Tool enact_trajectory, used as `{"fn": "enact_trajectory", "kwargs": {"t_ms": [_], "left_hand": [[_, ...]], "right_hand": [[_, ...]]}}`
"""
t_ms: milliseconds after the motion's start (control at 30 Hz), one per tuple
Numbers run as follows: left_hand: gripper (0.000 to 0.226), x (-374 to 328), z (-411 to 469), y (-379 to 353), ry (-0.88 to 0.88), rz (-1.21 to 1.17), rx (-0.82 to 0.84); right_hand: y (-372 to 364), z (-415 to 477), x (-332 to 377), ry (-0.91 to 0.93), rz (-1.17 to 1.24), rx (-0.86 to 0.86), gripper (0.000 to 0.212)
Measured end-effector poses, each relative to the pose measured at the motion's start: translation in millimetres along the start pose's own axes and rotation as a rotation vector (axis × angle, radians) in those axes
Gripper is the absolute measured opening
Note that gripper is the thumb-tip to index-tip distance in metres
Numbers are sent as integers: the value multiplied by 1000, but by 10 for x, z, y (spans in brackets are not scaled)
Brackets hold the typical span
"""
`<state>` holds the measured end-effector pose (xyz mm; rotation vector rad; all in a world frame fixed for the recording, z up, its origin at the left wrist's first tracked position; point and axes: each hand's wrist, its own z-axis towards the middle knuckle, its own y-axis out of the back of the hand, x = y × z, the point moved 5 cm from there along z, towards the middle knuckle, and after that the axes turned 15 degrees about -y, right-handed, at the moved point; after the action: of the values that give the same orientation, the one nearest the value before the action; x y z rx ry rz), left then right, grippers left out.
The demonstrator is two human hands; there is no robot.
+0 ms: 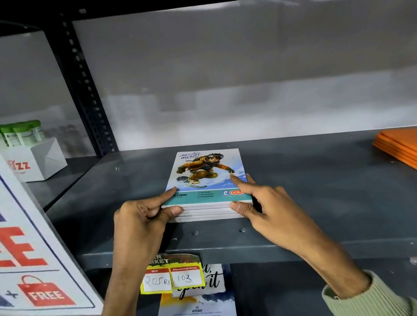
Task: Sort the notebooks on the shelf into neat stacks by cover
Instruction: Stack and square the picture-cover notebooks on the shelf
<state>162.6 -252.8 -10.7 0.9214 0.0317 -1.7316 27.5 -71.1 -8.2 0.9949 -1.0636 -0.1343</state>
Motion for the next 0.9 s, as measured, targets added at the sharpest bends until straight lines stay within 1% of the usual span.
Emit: {"fn": "enact_trajectory", "kwargs": {"t_ms": [267,400,467,500,533,567,600,633,667,700,733,767,833,900], "left_hand": [[32,29,15,5,63,-50,0],[32,-4,14,22,84,-80,59],[38,-39,17,69,118,-128,110],[41,-64,25,99,160,-188,122],[39,-74,58,125,215,-262,97],[34,-81,111,136,259,-313,32],[34,-83,179,135,304,-310,-41],[44,-72,245,90,376,-286,-84],[60,-69,310,23,470,-283,-97],[73,-37,393,-74,554,-310,-86],[79,-3,479,-174,613,-350,-71],[80,47,550,-267,653,-386,-50],[81,111,626,-389,695,-458,-1],[77,144,639,-476,703,-531,33]], "right_hand": [[-30,25,-42,-2,9,-45,55],[-27,18,-41,-10,-13,-42,55],[5,-10,-61,1,-48,-43,53],[42,-29,-70,-24,21,-38,49],[88,-41,-70,-86,198,-20,43],[123,-19,-63,-155,442,9,38],[142,56,-78,-218,671,16,37],[151,130,-109,-279,845,2,36],[146,232,-115,-339,931,-13,33],[118,321,-96,-400,972,3,38],[72,392,-67,-468,1000,56,44],[20,444,-25,-530,1017,119,49],[-98,561,-2,-638,989,192,64],[-175,621,6,-664,925,212,66]]}}
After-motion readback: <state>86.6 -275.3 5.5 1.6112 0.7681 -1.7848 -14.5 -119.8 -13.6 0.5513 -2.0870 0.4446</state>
